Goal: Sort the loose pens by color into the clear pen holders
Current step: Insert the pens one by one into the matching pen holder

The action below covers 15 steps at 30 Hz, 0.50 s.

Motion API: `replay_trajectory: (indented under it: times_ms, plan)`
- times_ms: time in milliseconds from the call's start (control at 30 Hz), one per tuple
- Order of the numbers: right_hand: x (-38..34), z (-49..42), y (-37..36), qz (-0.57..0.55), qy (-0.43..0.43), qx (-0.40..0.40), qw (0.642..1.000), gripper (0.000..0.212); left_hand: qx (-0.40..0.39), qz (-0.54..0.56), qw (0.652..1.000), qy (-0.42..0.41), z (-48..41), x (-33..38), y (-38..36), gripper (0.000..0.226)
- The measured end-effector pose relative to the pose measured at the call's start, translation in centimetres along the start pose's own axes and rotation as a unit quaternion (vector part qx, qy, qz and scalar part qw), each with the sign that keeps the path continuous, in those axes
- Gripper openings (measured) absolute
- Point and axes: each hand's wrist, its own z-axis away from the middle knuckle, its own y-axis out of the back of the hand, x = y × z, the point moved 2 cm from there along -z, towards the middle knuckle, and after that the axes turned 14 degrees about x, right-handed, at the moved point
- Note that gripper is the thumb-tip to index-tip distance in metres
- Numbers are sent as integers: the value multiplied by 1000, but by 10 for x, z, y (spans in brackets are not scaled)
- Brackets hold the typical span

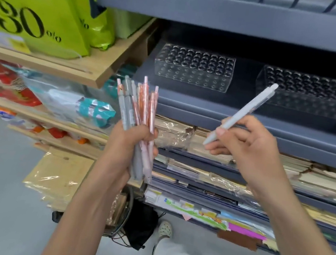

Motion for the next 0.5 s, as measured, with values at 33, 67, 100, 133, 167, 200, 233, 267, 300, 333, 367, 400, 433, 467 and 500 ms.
replay_trajectory:
  times_ms: [33,67,100,133,167,200,233,267,300,333,367,400,433,467,500]
  plan:
    - [-1,-4,-5,4,13,5,1000,8,-3,-2,1000,-4,-6,5,-1,46]
    - [-2,-9,-10,11,26,7,1000,8,-4,-2,1000,-4,-12,9,-1,46]
    - [-3,-13,-15,17,39,9,999,8,-2,-2,1000,-3,-18,13,-1,45]
    - [-4,-18,-20,22,50,11,998,8,1,-2,1000,0,-24,16,0,42]
    - [-4,-24,-25,28,59,12,998,9,5,0,1000,2,-30,19,1,38]
    - [-5,-29,-29,33,64,13,997,10,10,3,1000,6,-36,21,1,36]
    - [-5,-35,-34,36,66,16,997,11,16,8,1000,10,-40,23,2,36]
    - [-6,-40,-38,35,70,20,997,11,21,12,1000,12,-45,26,3,37]
    - [-6,-46,-42,32,77,25,996,10,25,14,1000,11,-50,28,3,36]
    - [-8,-53,-46,26,85,32,996,9,27,15,999,10,-54,29,4,34]
    - [-10,-59,-50,19,95,40,994,9,30,17,999,9,-57,31,4,34]
    - [-12,-66,-54,12,108,53,993,8,32,20,999,6,-61,33,4,35]
    - [-14,-73,-58,3,120,68,991,8,32,26,999,3,-64,34,4,36]
    - [-17,-81,-62,-6,129,82,988,8,30,30,999,-2,-67,36,4,36]
    - [-19,-88,-67,-12,135,93,986,8,29,32,999,-5,-69,37,4,35]
